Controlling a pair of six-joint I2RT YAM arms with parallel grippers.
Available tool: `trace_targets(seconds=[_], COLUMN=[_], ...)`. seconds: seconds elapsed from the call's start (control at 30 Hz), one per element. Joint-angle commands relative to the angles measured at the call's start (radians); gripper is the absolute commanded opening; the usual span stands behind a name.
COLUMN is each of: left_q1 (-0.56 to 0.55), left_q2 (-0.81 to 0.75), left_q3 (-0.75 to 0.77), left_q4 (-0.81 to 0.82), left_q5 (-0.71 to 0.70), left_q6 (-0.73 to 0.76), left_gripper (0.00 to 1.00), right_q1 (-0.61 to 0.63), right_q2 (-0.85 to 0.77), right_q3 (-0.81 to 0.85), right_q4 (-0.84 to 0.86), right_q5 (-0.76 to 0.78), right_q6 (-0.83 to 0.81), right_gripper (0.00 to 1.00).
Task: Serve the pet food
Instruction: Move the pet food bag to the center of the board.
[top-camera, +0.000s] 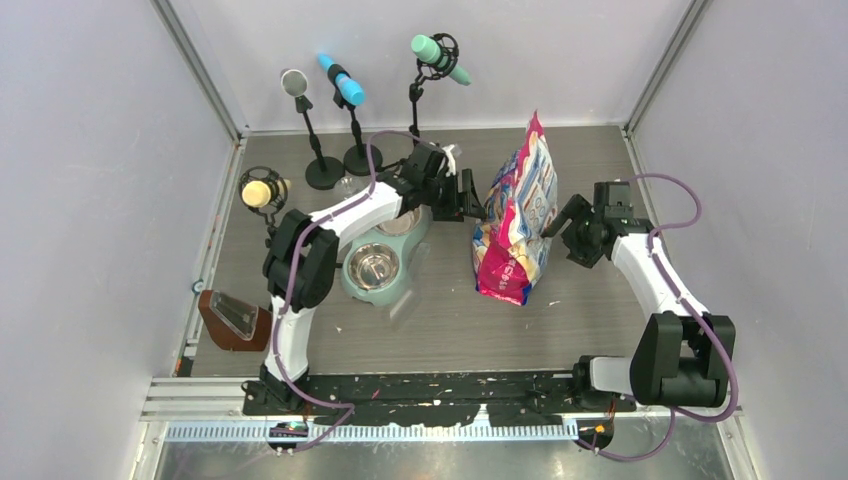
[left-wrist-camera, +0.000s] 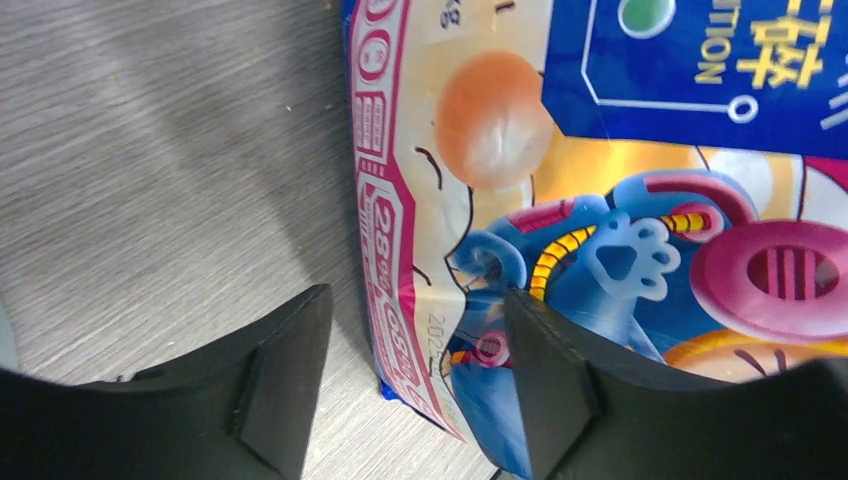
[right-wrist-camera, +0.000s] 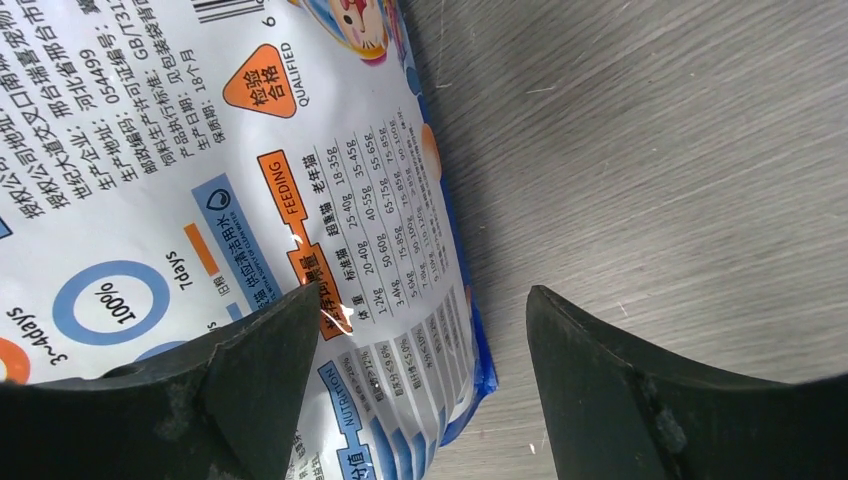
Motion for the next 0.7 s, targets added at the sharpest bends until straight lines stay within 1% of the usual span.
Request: trace_targets(seconds=[0.0, 0.13, 0.23, 0.37, 0.47, 0.53, 0.6, 0.63, 0.67], left_q1=[-0.063, -0.089, -0.115, -0.152, -0.152, -0.15, -0.141, -0.132, -0.121], left_q2=[-0.055, -0.12, -0.162, -0.195, -0.239, -0.291, -0.34, -0.363, -0.385], left_q3=[-0.104, -0.247, -0.315, -0.35, -0.354, -0.358, -0.345, -0.333, -0.325], left_q4=[0.038, 0.087, 0.1, 0.09, 0.059, 0.041, 0.014, -0.009, -0.02], left_q5=[0.09, 0.134, 0.15, 0.125, 0.056, -0.011, -0.072, -0.098, -0.12], left_q6=[0.091, 0.122, 0.169, 0.204, 0.194, 0.199, 0.203, 0.199, 0.193], left_gripper=[0.61, 0.54, 0.52, 0.52, 0.5, 0.5, 0.52, 0.53, 0.53], right_q1=[0.026, 0.06, 0.091, 0.102, 0.132, 0.165, 0.198, 0.212, 0.238], right_q2=[0.044, 0.052, 0.034, 0.004, -0.024, -0.066, -0.131, -0.188, -0.214], right_q3=[-0.084, -0.104, -0.121, -0.146, -0.153, -0.177, -0.229, -0.265, -0.28], right_q4=[0.054, 0.024, 0.013, 0.002, -0.032, -0.039, -0.002, 0.046, 0.072], right_q5=[-0.166, -0.183, -0.188, -0.214, -0.225, -0.244, -0.301, -0.335, -0.345], right_q6=[-0.033, -0.062, -0.063, -0.053, -0.029, 0.029, 0.149, 0.256, 0.305], right_gripper=[0.83, 0.82, 0.82, 0.82, 0.81, 0.8, 0.78, 0.77, 0.77])
